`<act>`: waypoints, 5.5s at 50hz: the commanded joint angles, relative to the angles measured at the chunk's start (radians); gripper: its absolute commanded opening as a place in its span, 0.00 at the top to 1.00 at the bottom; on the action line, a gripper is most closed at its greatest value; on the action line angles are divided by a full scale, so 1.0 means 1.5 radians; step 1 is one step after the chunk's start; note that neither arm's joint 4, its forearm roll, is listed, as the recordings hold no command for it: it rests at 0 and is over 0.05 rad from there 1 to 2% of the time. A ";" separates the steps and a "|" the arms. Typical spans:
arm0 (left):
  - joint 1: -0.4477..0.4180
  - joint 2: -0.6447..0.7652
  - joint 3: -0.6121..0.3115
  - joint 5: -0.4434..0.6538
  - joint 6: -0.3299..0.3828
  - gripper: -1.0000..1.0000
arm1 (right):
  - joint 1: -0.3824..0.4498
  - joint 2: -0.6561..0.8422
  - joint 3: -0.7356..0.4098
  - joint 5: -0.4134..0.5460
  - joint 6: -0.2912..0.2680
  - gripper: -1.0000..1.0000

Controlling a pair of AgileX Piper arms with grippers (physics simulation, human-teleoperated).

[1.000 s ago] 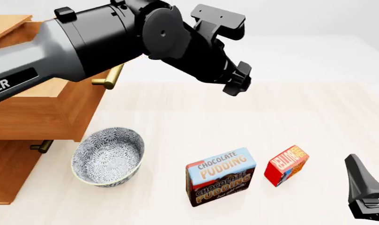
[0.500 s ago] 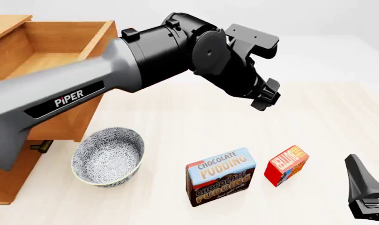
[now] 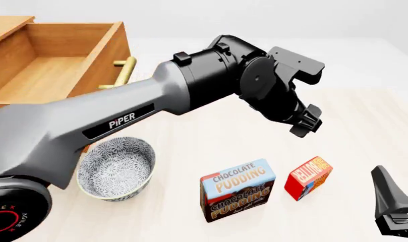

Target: Put the butter at the back in the top drawer of the cabinet and close it.

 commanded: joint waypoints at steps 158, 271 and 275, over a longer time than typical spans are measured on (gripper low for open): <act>-0.056 0.195 -0.112 0.018 -0.010 0.00 | 0.000 0.000 0.000 0.000 0.000 0.00; -0.063 0.286 -0.148 0.005 -0.023 0.00 | 0.000 0.000 0.000 0.000 0.000 0.00; -0.064 0.288 -0.147 0.003 -0.024 0.00 | 0.000 0.000 0.000 0.000 0.000 0.00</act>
